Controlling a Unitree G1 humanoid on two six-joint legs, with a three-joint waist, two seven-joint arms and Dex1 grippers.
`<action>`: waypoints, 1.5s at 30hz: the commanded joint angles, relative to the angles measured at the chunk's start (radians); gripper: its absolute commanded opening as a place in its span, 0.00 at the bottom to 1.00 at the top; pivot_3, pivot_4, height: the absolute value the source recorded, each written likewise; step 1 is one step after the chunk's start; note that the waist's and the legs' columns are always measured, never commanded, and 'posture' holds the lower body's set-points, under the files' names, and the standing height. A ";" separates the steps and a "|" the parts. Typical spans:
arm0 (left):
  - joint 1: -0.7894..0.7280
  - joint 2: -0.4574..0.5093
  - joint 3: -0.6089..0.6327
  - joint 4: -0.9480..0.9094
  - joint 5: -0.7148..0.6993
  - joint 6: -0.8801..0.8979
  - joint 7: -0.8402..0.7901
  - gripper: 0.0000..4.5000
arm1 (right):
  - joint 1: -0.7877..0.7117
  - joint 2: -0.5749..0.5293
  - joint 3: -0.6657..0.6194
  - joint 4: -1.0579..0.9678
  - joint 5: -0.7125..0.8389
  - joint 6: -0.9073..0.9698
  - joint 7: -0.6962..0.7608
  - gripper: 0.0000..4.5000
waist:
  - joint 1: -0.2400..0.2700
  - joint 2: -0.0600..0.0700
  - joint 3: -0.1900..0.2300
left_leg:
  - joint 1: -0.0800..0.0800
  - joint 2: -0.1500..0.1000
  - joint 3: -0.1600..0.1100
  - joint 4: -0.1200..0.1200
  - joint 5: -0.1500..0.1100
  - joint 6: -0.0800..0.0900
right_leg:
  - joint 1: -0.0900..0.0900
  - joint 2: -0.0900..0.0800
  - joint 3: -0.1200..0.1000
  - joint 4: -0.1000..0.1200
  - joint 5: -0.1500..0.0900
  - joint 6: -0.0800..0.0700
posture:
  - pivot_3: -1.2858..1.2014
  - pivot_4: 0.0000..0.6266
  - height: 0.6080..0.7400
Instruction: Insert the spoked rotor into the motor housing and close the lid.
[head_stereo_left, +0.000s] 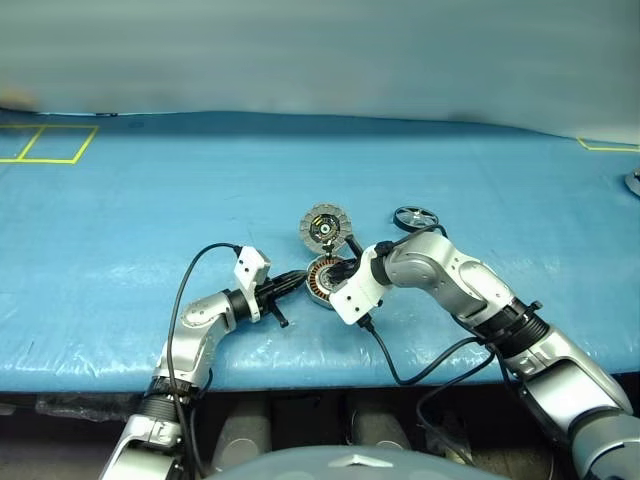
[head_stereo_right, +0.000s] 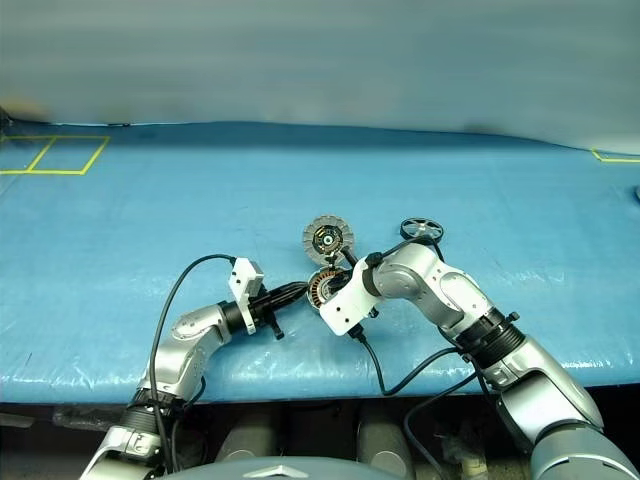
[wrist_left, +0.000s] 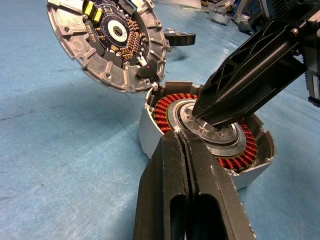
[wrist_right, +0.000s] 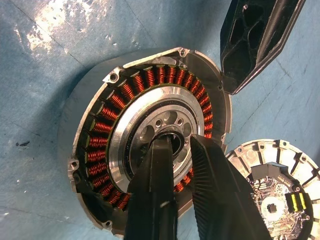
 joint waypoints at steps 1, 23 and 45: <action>0.012 -0.003 -0.019 0.021 0.019 0.001 0.008 0.00 | 0.053 -0.023 0.067 0.043 -0.025 0.011 0.085 0.01 | 0.000 0.000 0.000 | 0.000 0.000 0.000 0.000 0.000 0.000 | 0.000 0.000 0.000 0.000 0.000 0.000 | 0.52 0.24 1.00; -0.001 -0.005 -0.040 0.042 0.023 -0.010 0.015 0.00 | 0.113 -0.012 -0.074 -0.188 0.099 0.191 0.077 0.01 | -0.007 0.001 0.000 | -0.005 0.000 0.000 -0.002 -0.001 -0.001 | -0.001 0.000 -0.001 0.000 -0.001 0.000 | 0.52 0.24 1.00; 0.012 0.000 -0.048 0.034 0.027 -0.009 0.019 0.00 | 0.225 0.104 -0.231 -0.250 0.335 0.419 -0.078 0.01 | -0.012 0.002 0.002 | -0.011 0.001 -0.002 -0.001 -0.001 -0.001 | -0.006 0.002 -0.001 0.001 -0.001 0.000 | 0.52 0.24 1.00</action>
